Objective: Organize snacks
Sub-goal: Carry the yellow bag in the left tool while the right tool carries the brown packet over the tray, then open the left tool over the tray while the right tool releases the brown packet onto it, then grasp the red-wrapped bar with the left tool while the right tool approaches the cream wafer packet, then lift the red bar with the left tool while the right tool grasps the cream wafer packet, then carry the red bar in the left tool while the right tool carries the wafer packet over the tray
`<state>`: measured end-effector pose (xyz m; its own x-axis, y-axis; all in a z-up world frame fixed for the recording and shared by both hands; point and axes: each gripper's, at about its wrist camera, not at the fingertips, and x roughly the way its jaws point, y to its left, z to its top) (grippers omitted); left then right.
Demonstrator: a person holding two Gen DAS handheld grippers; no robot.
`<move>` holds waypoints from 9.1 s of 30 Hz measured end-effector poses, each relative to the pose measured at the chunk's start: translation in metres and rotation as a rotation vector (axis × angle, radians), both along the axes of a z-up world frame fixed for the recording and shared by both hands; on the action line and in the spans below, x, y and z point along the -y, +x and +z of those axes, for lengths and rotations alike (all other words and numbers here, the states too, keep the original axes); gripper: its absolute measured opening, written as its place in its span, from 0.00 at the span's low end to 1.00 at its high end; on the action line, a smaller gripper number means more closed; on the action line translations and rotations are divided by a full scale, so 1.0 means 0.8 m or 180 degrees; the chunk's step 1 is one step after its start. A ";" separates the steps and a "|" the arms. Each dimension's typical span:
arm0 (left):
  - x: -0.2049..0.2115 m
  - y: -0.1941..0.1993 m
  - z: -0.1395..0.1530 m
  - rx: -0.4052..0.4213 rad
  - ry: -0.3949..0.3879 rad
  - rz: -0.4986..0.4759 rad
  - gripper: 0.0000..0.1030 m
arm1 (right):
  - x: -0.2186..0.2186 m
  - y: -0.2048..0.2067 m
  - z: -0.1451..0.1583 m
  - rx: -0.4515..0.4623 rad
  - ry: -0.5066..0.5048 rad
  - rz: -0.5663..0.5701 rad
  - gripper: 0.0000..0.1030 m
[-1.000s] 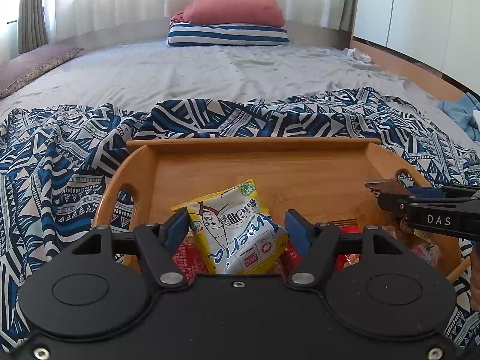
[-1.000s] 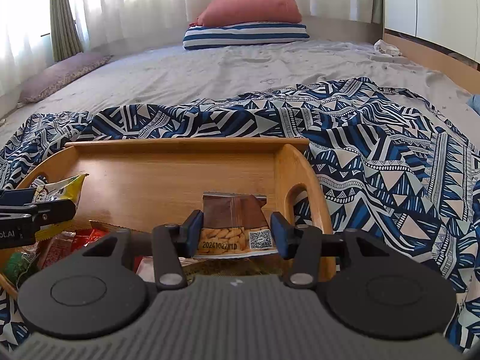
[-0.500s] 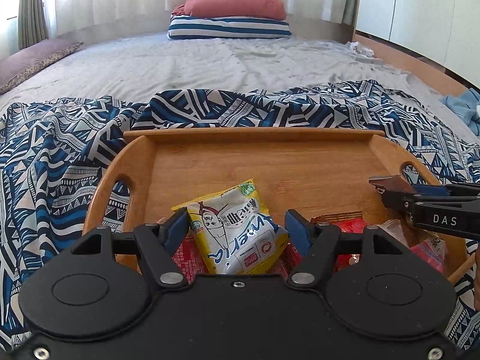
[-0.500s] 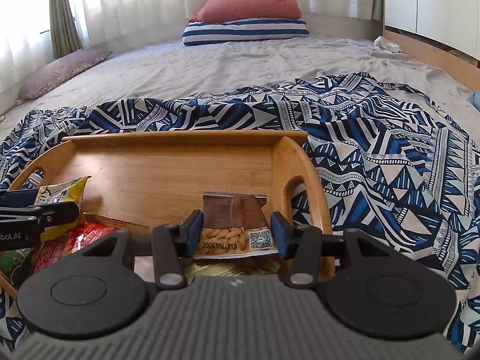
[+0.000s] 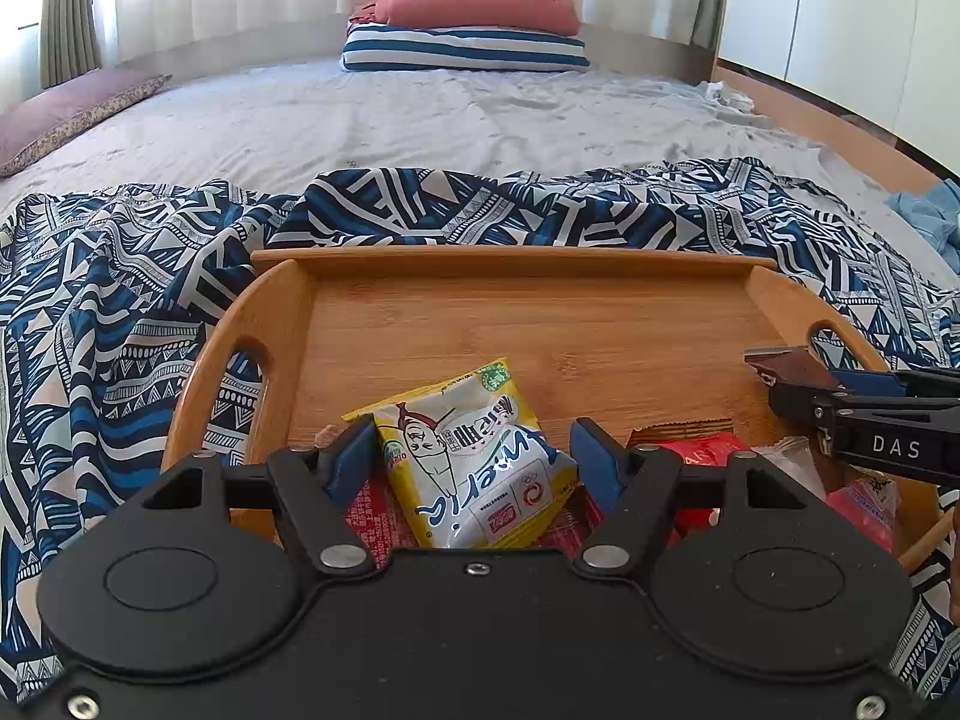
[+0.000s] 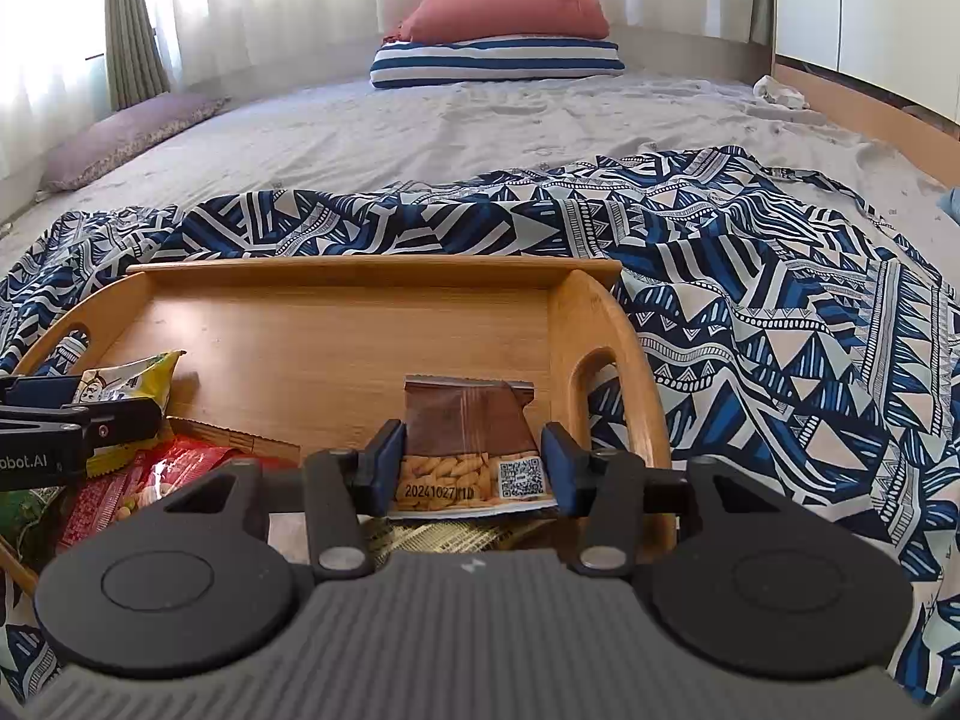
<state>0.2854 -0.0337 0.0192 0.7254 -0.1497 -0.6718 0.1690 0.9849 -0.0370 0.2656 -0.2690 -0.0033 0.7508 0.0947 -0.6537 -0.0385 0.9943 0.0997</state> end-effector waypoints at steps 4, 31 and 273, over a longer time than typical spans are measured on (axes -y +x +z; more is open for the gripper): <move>0.001 0.000 0.000 0.0000 0.0008 0.0002 0.67 | 0.000 0.000 0.000 -0.0001 0.0002 -0.0002 0.52; 0.007 -0.032 0.034 0.0197 0.0022 -0.0077 0.95 | -0.002 -0.022 0.028 0.0097 0.0029 0.0098 0.72; -0.046 0.005 0.069 0.0000 -0.0319 0.0165 0.18 | -0.039 -0.003 0.079 0.0125 0.0304 0.0064 0.57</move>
<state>0.2894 0.0035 0.0744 0.7340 -0.1782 -0.6553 0.1178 0.9837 -0.1356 0.2635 -0.2379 0.0600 0.7731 0.1704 -0.6110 -0.0640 0.9793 0.1921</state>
